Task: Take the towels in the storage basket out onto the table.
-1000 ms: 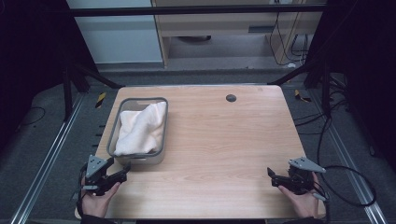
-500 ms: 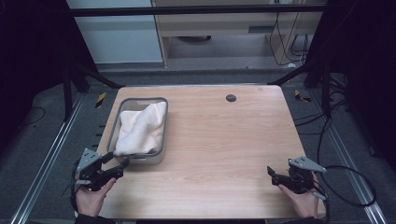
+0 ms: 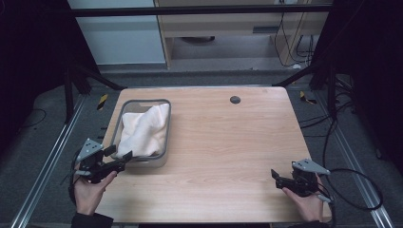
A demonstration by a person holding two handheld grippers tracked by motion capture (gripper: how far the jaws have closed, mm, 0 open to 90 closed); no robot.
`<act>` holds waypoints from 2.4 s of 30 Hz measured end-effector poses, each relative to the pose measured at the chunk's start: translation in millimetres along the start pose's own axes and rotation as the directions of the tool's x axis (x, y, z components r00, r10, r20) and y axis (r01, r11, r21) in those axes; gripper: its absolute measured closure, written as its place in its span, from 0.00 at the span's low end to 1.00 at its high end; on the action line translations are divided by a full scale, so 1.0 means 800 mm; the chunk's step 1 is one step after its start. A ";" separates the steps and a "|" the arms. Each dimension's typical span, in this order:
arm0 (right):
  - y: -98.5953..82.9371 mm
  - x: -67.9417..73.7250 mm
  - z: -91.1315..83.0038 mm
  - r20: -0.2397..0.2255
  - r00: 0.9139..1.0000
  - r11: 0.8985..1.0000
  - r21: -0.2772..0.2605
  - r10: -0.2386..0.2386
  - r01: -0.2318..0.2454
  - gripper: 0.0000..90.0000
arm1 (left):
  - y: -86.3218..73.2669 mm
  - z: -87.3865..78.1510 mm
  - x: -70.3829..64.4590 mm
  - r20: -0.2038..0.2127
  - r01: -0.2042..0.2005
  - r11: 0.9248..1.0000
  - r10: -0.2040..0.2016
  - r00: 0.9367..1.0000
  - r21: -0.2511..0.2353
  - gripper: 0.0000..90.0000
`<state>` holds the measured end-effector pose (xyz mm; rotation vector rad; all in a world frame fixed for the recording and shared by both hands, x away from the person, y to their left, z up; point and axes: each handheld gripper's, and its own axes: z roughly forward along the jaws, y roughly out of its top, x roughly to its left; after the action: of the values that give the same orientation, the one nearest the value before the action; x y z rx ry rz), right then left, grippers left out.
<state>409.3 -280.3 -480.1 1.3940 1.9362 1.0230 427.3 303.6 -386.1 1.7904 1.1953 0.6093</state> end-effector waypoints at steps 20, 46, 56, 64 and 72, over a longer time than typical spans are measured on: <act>0.002 -0.001 0.001 -0.006 1.000 1.000 0.005 -0.002 0.003 0.16 | 0.075 0.035 0.014 0.011 -0.007 0.997 0.006 1.000 0.074 0.31; 0.002 -0.002 0.004 -0.014 1.000 1.000 0.018 -0.009 0.009 0.15 | 0.111 0.101 0.017 0.032 -0.069 0.966 0.063 0.997 0.249 0.29; 0.002 -0.001 0.004 -0.024 1.000 1.000 0.031 -0.004 0.005 0.14 | 0.115 0.124 0.017 0.034 -0.085 0.929 0.078 0.996 0.359 0.28; 0.001 0.000 0.007 -0.031 0.999 0.999 0.045 -0.012 0.014 0.14 | 0.110 0.137 0.016 0.030 -0.098 0.909 0.094 0.995 0.404 0.27; 0.001 0.000 0.009 -0.043 0.999 0.998 0.056 -0.012 0.014 0.14 | 0.101 0.152 0.018 0.019 -0.098 0.882 0.100 0.995 0.461 0.26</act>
<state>415.3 -278.2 -483.9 1.3989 2.0162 1.0072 565.8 256.0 -377.7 2.2617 1.3384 0.4044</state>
